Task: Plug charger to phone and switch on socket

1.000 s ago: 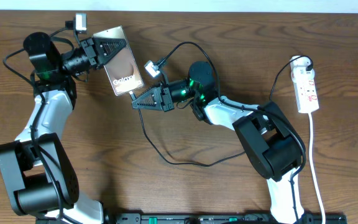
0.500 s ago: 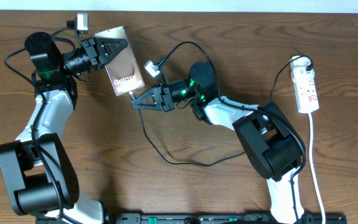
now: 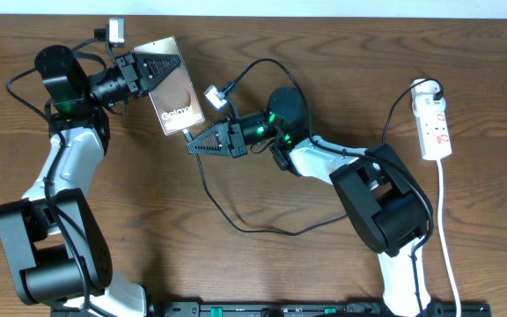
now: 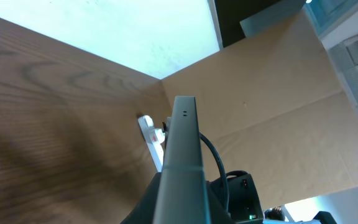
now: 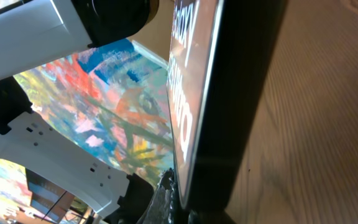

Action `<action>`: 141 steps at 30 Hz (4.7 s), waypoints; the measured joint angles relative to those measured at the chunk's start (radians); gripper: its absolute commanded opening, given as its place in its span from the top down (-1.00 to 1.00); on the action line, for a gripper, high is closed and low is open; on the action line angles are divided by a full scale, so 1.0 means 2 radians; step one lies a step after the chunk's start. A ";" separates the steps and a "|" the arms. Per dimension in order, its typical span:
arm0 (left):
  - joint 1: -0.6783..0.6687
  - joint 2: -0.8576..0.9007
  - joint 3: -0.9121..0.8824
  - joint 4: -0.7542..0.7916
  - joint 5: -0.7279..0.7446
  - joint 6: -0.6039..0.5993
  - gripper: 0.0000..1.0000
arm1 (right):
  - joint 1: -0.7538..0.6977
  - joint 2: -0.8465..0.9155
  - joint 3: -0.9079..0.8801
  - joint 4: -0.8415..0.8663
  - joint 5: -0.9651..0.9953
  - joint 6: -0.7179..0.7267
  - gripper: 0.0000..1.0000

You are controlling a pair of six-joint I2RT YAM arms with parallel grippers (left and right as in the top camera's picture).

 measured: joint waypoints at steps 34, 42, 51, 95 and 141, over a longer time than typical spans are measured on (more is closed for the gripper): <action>0.000 0.000 0.000 0.001 -0.037 0.000 0.85 | -0.008 0.000 0.000 0.001 0.027 0.034 0.98; -0.001 0.000 0.000 0.002 -0.041 0.000 0.85 | -0.008 0.000 0.000 0.002 0.032 0.043 0.98; -0.010 0.000 0.000 0.003 -0.049 0.001 0.85 | -0.008 0.000 -0.001 0.002 0.036 0.048 0.98; 0.058 0.000 0.000 -0.029 -0.020 0.002 0.86 | -0.019 0.000 0.000 -0.156 0.080 -0.013 -0.99; 0.022 0.102 -0.064 -0.429 -0.185 0.343 0.85 | -0.097 -0.348 0.000 -0.820 0.605 -0.327 -0.98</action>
